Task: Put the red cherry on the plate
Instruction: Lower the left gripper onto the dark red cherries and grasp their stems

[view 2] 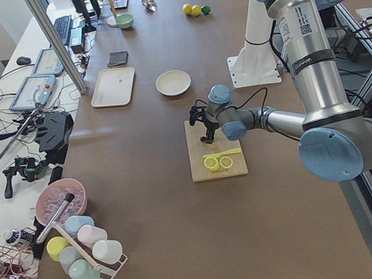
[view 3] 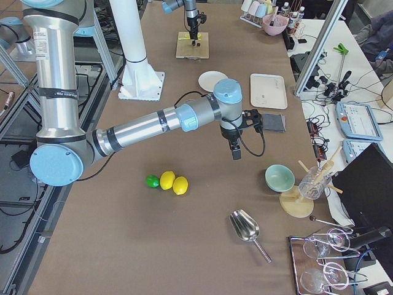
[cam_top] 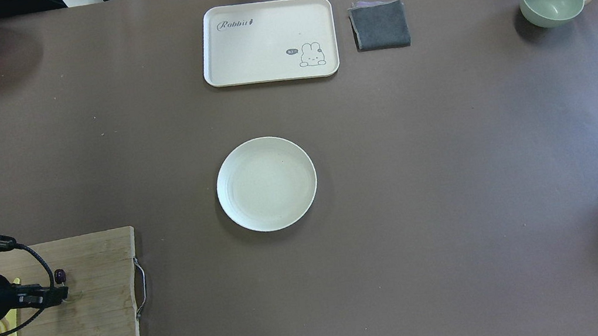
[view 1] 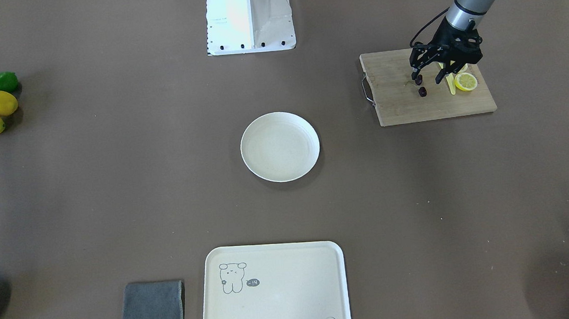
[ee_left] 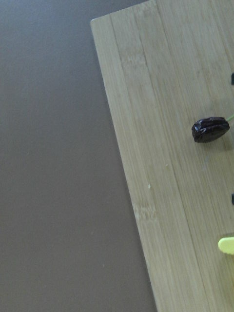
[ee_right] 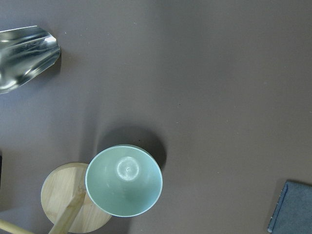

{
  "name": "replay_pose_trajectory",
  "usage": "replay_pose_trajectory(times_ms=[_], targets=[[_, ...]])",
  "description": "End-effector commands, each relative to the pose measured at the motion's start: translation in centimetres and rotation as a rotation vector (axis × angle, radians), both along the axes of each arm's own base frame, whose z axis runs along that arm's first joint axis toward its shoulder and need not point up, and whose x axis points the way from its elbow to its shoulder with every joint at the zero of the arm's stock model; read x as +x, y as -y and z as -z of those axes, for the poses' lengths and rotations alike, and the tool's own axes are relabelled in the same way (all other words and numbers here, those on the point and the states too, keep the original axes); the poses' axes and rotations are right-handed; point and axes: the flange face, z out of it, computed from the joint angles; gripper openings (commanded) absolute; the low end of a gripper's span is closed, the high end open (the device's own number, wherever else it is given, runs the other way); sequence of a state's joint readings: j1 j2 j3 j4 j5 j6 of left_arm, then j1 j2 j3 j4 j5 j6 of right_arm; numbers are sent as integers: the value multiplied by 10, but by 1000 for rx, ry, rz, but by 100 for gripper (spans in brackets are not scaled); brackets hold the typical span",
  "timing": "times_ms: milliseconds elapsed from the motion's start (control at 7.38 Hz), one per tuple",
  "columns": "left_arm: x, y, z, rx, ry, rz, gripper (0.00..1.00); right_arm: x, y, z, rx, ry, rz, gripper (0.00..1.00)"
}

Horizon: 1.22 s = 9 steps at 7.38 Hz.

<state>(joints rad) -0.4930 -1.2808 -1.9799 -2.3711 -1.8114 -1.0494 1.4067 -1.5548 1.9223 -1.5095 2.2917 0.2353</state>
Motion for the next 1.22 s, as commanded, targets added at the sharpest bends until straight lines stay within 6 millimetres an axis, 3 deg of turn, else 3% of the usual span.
replay_pose_trajectory(times_ms=[0, 271, 542, 678, 949, 1085], targets=[[6, -7, -4, 0, 8, -17, 51, 0, 0, -1, -3, -2, -1, 100], [11, -11, -2, 2, 2, -33, 47, 0, 0, -1, -3, -2, -1, 100], [9, -12, -2, 5, -3, -32, 7, 0, 0, 0, -2, 0, -1, 100], [7, -11, 0, 11, -13, -30, 0, 0, 0, 0, 0, 0, -1, 100], [0, -2, 10, 22, -39, -2, 0, 0, 0, 0, -1, 1, -2, 100], [8, 2, 31, 39, -83, -3, 0, 1, 0, 0, -2, 0, -2, 100]])
